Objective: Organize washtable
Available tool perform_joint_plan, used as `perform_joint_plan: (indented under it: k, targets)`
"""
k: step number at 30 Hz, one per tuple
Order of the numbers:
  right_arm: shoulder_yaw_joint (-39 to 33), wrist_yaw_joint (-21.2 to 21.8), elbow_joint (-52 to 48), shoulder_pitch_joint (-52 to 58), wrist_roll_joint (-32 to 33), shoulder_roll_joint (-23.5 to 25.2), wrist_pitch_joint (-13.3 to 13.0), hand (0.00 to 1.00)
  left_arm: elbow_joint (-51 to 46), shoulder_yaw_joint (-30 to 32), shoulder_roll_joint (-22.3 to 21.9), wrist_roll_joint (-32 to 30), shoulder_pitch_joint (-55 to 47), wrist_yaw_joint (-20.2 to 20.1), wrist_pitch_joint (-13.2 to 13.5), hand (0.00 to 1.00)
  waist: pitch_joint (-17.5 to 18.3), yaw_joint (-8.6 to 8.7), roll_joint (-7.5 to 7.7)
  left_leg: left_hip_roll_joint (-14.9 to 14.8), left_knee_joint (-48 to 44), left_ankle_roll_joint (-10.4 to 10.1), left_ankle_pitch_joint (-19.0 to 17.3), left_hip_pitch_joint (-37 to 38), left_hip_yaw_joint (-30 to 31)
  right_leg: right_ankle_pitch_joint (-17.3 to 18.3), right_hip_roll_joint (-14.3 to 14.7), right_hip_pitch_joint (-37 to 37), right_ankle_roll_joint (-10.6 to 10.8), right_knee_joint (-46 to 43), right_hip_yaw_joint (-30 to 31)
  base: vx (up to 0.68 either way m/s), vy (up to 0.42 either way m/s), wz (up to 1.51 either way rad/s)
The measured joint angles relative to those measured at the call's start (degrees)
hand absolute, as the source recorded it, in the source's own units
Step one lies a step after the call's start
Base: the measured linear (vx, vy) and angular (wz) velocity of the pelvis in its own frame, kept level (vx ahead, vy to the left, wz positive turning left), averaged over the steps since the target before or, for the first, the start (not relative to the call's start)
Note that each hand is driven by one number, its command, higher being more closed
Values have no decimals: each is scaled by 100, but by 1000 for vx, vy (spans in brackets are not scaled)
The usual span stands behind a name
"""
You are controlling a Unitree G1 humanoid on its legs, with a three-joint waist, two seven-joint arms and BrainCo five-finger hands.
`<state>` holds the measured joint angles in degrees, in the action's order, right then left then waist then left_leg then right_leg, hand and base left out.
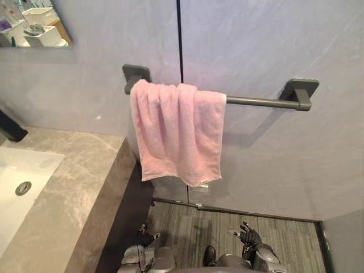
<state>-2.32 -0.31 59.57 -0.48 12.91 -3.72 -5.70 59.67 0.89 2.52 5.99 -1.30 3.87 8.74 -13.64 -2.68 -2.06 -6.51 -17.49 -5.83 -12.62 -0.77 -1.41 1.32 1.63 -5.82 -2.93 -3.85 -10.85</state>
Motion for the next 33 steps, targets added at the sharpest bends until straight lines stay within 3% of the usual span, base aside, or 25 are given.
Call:
perform_joint_plan:
  k: [1, 2, 4, 7, 14, 17, 23, 25, 33]
  targets:
    - [0, -11, -6, 34, 0, -8, -3, 0, 25, -27, -15, 9, -5, -1, 5, 0, 36, -4, -60, 32, 126, 139, 355, 180, -20, 31, 15, -108, 81, 16, 116, 162, 172, -48]
    - [0, -23, -14, 40, 0, -5, -4, 0, 45, -29, 1, 4, 4, 0, 9, 0, 52, 3, -41, 61, 180, 138, 356, 269, -49, 41, -19, -174, 144, 33, 191, 134, 159, -37]
    - [-17, -65, -28, 107, -1, 108, -15, 0, 75, -28, 95, 5, -12, -3, 17, 0, 142, 2, 158, 150, 427, 184, 357, 518, -236, 38, -111, -293, 228, 145, 339, 106, 136, -27]
    - [-20, -65, -31, 155, -2, 214, -22, 0, 98, -27, 166, 3, -62, -4, 17, 0, 250, 5, 287, 270, 725, 330, 455, 705, -342, 43, -217, -307, 319, 214, 382, 74, 93, -15]
    - [-21, -79, -22, 226, 0, 210, -54, 0, -76, -209, 90, 177, -202, 105, 70, 0, 398, 16, 187, 480, 1141, 476, 568, 1001, -319, 43, -352, -523, 451, 427, 331, 25, 51, 5]
    - [-4, -107, -28, 231, 0, 208, -59, 0, -898, -406, 80, 245, -558, 284, 71, 0, 403, 8, 185, 516, 1189, 492, 586, 1009, -275, 44, -358, -529, 453, 442, 319, -14, 7, 6]
    - [301, -228, -253, 367, -13, 141, -90, 0, -3623, -753, -9, 232, -1230, 399, 153, 0, 433, -34, 211, 560, 1392, 506, 723, 987, -114, 43, -382, -476, 454, 455, 233, -29, -14, 11]
    - [413, -229, -271, 436, -31, 123, -127, 0, -4338, -749, -9, 231, -1310, 407, 197, 0, 485, -129, 202, 560, 1463, 499, 752, 1001, -83, 44, -377, -475, 454, 474, 201, -20, -21, 7]
    - [555, -226, -439, 565, -221, 109, -127, 0, -5843, -748, -22, 66, -1521, 639, 419, 0, 620, -142, 208, 557, 1523, 490, 766, 1006, -37, 45, -374, -499, 456, 508, 155, -5, -9, 4]
